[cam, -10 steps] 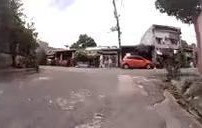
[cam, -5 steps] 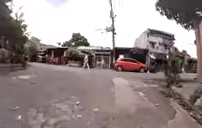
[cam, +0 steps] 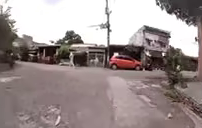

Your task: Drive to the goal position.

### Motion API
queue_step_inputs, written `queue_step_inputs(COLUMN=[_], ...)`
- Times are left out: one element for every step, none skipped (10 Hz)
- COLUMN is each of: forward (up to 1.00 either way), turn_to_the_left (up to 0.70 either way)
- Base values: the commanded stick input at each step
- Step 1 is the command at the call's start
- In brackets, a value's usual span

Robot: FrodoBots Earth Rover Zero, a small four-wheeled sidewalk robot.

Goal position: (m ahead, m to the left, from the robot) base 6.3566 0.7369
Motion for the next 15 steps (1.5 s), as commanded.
queue_step_inputs(forward=[1.0,1.0,1.0,1.0,1.0,1.0,1.0,1.0,1.0,1.0,1.0,1.0,1.0,1.0,1.0], turn_to_the_left=[0.0,0.0,0.0,0.0,0.0,0.0,0.0,0.0,0.36,0.4,0.4,0.34,0.01,0.0,0.0])
